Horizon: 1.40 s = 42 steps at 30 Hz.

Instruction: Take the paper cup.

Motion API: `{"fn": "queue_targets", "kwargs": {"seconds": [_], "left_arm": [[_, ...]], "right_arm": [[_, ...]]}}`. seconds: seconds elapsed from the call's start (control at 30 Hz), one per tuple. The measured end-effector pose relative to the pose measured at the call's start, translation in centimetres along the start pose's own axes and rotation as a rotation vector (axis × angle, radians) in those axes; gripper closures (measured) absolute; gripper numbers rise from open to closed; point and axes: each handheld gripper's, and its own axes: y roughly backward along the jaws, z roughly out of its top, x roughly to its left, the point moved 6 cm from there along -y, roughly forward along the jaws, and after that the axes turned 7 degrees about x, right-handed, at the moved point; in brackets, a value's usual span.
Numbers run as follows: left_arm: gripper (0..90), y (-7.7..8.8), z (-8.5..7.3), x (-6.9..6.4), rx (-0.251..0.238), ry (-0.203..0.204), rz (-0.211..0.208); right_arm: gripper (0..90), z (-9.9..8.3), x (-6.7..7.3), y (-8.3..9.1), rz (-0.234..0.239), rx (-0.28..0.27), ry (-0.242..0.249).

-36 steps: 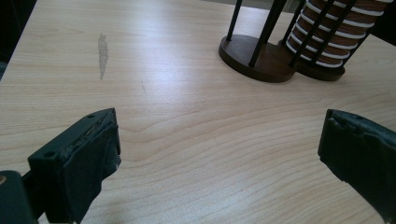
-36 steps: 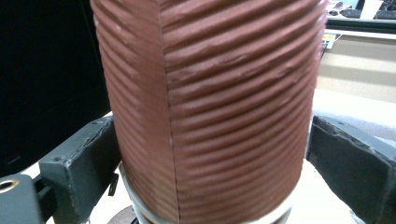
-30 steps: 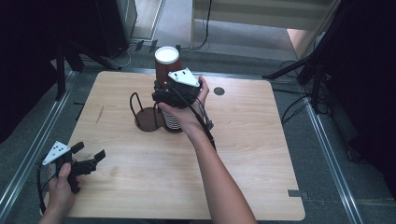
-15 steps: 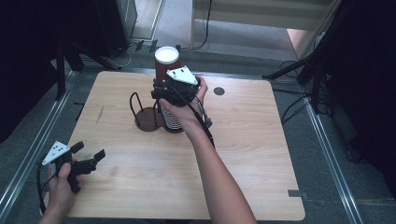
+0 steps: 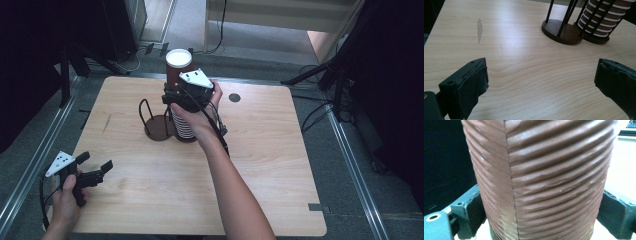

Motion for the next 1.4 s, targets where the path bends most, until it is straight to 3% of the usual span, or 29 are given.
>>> {"fn": "queue_targets", "kwargs": {"seconds": [0.37, 0.53, 0.67, 0.8, 1.2, 1.4], "left_arm": [[0.0, 0.0, 0.0, 0.0, 0.001, -0.002, -0.001], [0.0, 0.0, 0.0, 0.0, -0.004, 0.001, 0.002], [0.0, 0.1, 0.0, 0.0, -0.003, -0.003, 0.001], [0.0, 0.1, 0.0, 0.0, -0.002, -0.004, 0.000], [0.0, 0.1, 0.0, 0.0, -0.015, -0.001, 0.003], [0.0, 0.1, 0.0, 0.0, -0.015, 0.004, 0.004]], "right_arm": [[8.0, 0.7, 0.0, 0.3, 0.014, -0.020, -0.024], [8.9, 1.4, 0.0, 0.5, -0.004, -0.063, -0.024], [9.1, 1.8, 0.1, 0.7, 0.005, -0.060, -0.029], [9.2, 2.4, 0.2, 0.9, -0.017, -0.086, -0.026], [9.2, 4.0, 0.3, 1.6, 0.013, -0.119, -0.060], [9.1, 5.1, 0.6, 2.1, 0.022, -0.136, -0.055]]}}
